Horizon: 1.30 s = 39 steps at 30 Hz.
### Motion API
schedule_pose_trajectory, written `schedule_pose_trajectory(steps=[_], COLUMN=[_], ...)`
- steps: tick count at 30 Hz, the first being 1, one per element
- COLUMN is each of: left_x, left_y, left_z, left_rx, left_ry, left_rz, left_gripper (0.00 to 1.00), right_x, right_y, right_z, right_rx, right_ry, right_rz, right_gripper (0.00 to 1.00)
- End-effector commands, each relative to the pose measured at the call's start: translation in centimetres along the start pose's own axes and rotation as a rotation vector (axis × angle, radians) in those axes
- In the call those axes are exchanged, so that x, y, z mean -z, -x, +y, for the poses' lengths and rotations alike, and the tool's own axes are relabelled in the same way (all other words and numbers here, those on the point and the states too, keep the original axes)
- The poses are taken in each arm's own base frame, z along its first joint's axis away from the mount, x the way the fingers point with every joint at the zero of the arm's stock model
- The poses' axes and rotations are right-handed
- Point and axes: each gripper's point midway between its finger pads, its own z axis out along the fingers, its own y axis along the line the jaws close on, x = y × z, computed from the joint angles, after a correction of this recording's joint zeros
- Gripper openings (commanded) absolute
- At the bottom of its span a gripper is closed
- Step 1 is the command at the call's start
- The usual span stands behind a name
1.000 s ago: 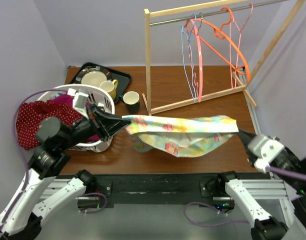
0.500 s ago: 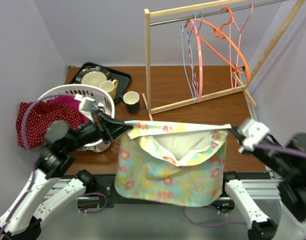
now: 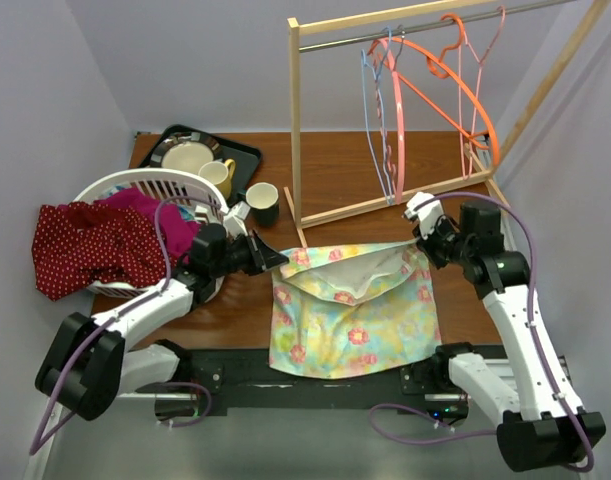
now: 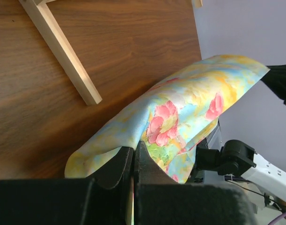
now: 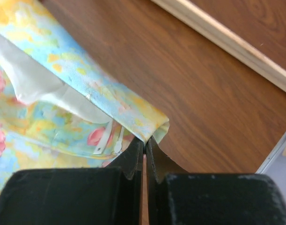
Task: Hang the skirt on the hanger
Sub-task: Fold the skirt
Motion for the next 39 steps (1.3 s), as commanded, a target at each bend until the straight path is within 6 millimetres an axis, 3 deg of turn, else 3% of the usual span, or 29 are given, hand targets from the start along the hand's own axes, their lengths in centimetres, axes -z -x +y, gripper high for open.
schedule_pose_trajectory(steps=[1,3,7,12,13,14,16,17,19,20,22,23,27,31,34,35,37,38,39], left_x=[0.4,0.7,2.0,2.8,2.9,3.0,3.4,3.5,4.1,4.4,5.4,5.7,7.2,7.8,7.9,7.9,7.9,7.8,7.8], left_y=[0.0,-1.3,-5.2,-9.3,-10.4,-11.0,-12.0,-11.7,-11.5,-9.6,-7.9,-5.7,-1.3,2.6,4.1,4.4,4.8,4.7,4.9], left_z=[-0.5,0.3,2.7,3.4,3.3,3.3,3.2,2.6,2.8,1.0,0.2,-1.8,-5.1,-6.2,-5.8,-5.6,-5.3,-5.2,-5.5], left_rx=[-0.005,0.003,0.077,0.136,0.135,0.137,0.141,0.122,0.106,0.031,-0.035,-0.121,-0.335,-0.513,-0.622,-0.633,-0.657,-0.659,-0.666], left_ry=[-0.075,-0.042,0.018,0.032,0.036,0.037,0.04,0.022,0.069,0.037,0.077,0.046,0.025,0.063,0.102,0.116,0.129,0.127,0.109], left_rz=[-0.002,0.051,0.159,0.26,0.296,0.317,0.357,0.35,0.353,0.31,0.257,0.204,0.073,-0.064,-0.113,-0.123,-0.148,-0.151,-0.169], left_gripper=[0.0,0.0,0.0,0.05,0.1,0.22,0.36,0.53,0.63,0.69,0.72,0.72,0.77,0.8,0.81,0.82,0.82,0.83,0.83], right_x=[0.8,1.0,0.6,0.0,0.4,0.5,1.1,1.4,2.8,3.4,5.5,6.3,9.5,12.7,14.6,14.4,16.0,15.6,17.0], right_y=[-0.3,-1.8,-7.5,-10.9,-11.7,-12.0,-12.0,-11.8,-10.0,-9.2,-6.4,-5.4,-0.8,6.4,11.3,12.2,15.1,15.9,17.8], right_z=[-0.2,0.6,3.5,4.7,5.5,5.7,5.9,5.8,5.0,5.0,4.3,4.2,2.7,0.4,-0.9,-1.5,-3.0,-4.1,-5.0], right_rx=[0.159,0.24,0.345,0.399,0.402,0.423,0.418,0.421,0.405,0.386,0.378,0.362,0.316,0.15,0.032,-0.001,-0.06,-0.093,-0.104], right_ry=[-0.024,0.013,0.164,0.223,0.266,0.281,0.289,0.286,0.239,0.228,0.192,0.177,0.079,-0.063,-0.109,-0.114,-0.168,-0.187,-0.228], right_rz=[-0.029,0.017,0.174,0.255,0.279,0.285,0.294,0.297,0.268,0.254,0.199,0.18,0.085,-0.124,-0.267,-0.277,-0.359,-0.352,-0.413], right_gripper=[0.0,0.0,0.0,0.0,0.0,0.06,0.18,0.4,0.56,0.64,0.68,0.7,0.73,0.71,0.63,0.63,0.61,0.61,0.61])
